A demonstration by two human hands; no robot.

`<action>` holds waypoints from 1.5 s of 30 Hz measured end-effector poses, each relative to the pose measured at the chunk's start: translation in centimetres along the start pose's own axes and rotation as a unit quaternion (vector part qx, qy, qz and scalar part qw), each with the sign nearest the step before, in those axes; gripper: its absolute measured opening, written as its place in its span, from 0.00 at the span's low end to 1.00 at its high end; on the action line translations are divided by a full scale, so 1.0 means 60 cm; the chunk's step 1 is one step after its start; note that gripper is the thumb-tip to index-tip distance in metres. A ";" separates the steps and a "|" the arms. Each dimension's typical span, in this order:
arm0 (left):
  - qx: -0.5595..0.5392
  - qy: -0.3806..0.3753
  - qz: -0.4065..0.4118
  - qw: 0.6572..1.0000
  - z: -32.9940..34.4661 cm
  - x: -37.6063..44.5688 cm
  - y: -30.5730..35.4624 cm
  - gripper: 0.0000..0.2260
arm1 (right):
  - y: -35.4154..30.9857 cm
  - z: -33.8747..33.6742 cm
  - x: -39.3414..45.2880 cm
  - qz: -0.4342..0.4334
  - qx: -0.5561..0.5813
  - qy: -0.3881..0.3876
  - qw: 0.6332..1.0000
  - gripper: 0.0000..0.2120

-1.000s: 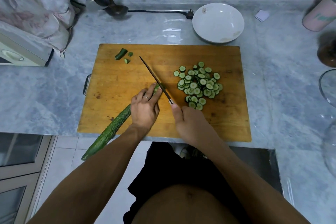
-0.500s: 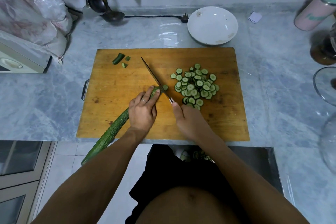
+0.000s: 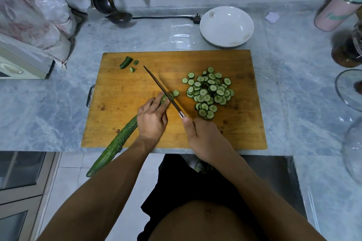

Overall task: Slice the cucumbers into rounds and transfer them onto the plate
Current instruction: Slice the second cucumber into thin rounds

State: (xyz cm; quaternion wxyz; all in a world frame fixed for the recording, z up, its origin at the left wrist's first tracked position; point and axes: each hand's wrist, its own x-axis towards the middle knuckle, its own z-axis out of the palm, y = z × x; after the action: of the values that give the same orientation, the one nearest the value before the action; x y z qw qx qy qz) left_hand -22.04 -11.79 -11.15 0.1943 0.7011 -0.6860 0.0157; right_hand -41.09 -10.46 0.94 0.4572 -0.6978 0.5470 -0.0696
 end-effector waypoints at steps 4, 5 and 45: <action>0.001 0.009 0.002 1.000 0.001 0.001 0.001 0.19 | 0.002 -0.003 0.007 0.000 0.001 -0.010 1.000 0.24; 0.000 0.015 0.003 1.000 0.001 0.001 0.002 0.19 | 0.002 -0.004 0.008 0.001 0.001 -0.011 1.000 0.24; -0.039 -0.035 -0.016 0.999 -0.002 0.001 -0.004 0.20 | 0.013 0.017 0.005 0.006 0.001 0.000 1.000 0.23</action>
State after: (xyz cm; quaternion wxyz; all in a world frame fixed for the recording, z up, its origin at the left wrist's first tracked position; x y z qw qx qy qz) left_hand -21.75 -11.83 -11.10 0.1975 0.7040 -0.6811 -0.0387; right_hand -40.91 -10.11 -0.30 0.4581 -0.6942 0.5512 -0.0670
